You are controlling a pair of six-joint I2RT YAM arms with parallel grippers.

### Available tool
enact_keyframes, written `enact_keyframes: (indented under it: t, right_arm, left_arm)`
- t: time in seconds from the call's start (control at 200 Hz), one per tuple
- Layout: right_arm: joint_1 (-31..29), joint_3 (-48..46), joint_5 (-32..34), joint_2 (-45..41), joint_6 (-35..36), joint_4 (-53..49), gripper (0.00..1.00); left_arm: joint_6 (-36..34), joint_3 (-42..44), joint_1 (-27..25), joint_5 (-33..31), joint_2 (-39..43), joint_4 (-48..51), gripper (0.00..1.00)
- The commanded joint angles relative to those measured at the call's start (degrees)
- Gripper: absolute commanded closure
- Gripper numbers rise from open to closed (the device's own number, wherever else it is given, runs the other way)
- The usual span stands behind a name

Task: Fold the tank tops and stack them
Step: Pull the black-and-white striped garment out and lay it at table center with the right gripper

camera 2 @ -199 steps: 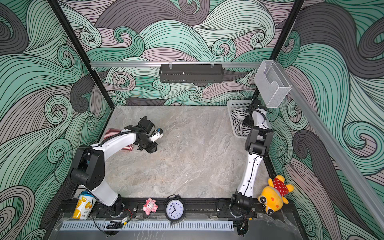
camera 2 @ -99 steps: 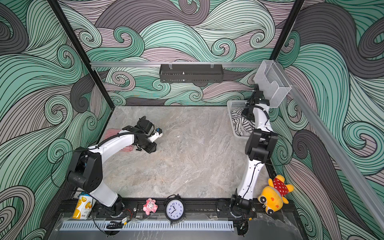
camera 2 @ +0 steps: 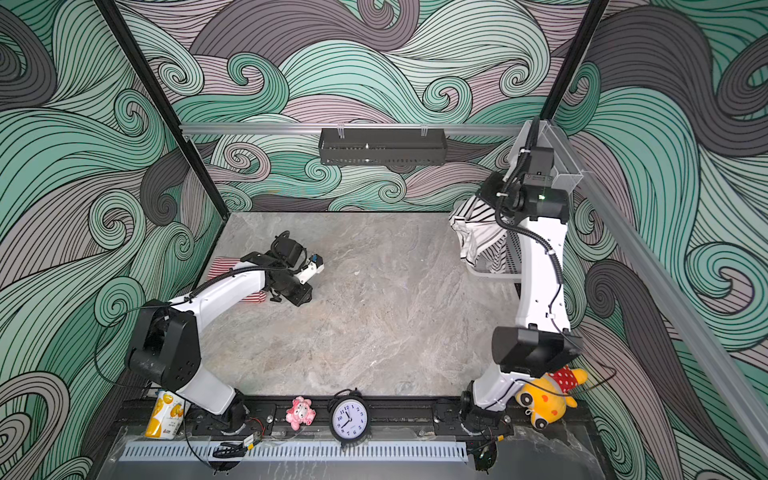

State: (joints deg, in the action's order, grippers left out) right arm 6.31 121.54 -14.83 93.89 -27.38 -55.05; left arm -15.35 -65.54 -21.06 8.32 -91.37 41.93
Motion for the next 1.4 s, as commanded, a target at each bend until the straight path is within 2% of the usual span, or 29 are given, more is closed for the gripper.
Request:
enact_keyframes:
  t: [0.0, 0.12, 0.21, 0.39, 0.516, 0.621, 0.771, 0.866, 0.971, 1.176, 1.396]
  right_arm:
    - [-4.46, 0.83, -5.08, -3.42, -2.62, 1.60, 1.00]
    - [-11.13, -1.46, -5.20, -5.77, -3.83, 3.55, 1.00]
    - [-16.39, -6.47, -5.52, -6.65, -5.65, 7.40, 1.00]
    - [-26.27, -26.33, -5.29, -8.97, -10.43, 20.18, 1.00]
    - [-32.12, -37.57, -5.74, -7.02, -13.22, 28.21, 1.00]
    - [-36.78, -40.48, -6.70, -2.32, -13.25, 30.91, 1.00]
    - [-41.57, -38.38, -6.59, 4.76, -12.89, 29.96, 1.00]
    - [-43.11, -35.14, -5.61, 8.63, -10.97, 26.72, 1.00]
    - [-43.14, -33.96, -0.93, 10.78, -9.61, 23.42, 1.00]
    - [-41.77, -36.81, 13.00, 8.73, -7.52, 17.64, 1.00]
    - [-40.14, -42.14, 17.18, 6.18, -7.33, 15.78, 1.00]
  left_arm:
    - [0.85, -0.37, -0.07, -0.53, 1.59, -0.62, 0.74]
    - [1.24, -0.23, -0.07, -1.80, 2.07, -1.12, 0.74]
    - [1.73, 0.14, -0.10, -3.40, 2.30, -1.85, 0.74]
    - [1.56, 1.17, 0.11, -5.21, 2.67, -2.17, 0.74]
    - [1.36, 3.14, 0.34, -6.33, 3.13, -2.79, 0.73]
    - [0.95, 4.42, 0.49, -6.81, 2.89, -3.41, 0.73]
    - [1.36, 4.54, 0.61, -8.22, 1.62, -4.34, 0.72]
    - [2.25, 4.48, 0.84, -8.80, 0.93, -5.63, 0.68]
    - [2.52, 3.47, 0.84, -6.87, -0.50, -5.63, 0.67]
    - [2.67, -1.61, 0.84, -3.99, -6.54, -5.37, 0.65]
    - [4.28, -9.99, 0.85, 0.83, -13.38, -4.73, 0.64]
